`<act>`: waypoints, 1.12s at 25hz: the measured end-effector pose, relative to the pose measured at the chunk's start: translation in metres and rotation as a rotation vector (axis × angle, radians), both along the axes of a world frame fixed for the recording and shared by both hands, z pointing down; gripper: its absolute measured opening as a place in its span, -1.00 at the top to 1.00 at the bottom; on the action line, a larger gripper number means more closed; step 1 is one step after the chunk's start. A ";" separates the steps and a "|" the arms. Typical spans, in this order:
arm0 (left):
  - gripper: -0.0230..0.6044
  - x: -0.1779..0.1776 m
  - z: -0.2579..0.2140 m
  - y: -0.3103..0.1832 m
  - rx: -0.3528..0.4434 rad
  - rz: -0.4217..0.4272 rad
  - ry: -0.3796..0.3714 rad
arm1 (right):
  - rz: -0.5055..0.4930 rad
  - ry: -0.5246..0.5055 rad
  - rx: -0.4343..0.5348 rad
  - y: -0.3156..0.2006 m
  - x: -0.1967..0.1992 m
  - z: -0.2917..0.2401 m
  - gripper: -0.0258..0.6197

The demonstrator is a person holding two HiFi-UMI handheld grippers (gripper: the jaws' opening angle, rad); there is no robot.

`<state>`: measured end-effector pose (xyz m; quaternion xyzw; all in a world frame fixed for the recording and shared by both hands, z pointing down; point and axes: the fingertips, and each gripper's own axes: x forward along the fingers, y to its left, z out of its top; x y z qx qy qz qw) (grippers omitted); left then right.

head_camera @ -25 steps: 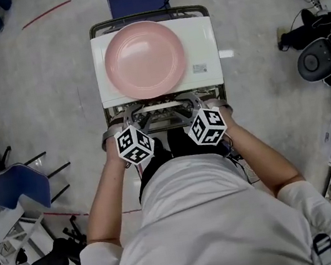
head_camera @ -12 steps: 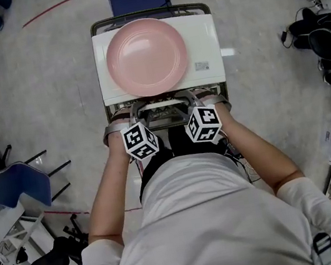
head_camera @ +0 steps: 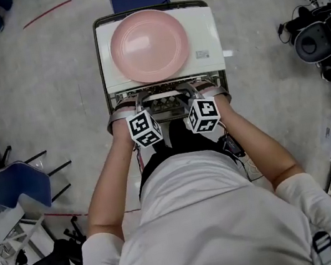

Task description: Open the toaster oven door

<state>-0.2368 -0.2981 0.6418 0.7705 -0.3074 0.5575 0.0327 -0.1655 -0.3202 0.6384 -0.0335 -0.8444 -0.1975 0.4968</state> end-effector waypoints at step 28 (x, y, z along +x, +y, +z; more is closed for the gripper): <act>0.64 0.040 0.055 0.073 0.215 0.079 -0.209 | 0.084 0.079 0.270 0.074 0.041 0.052 0.68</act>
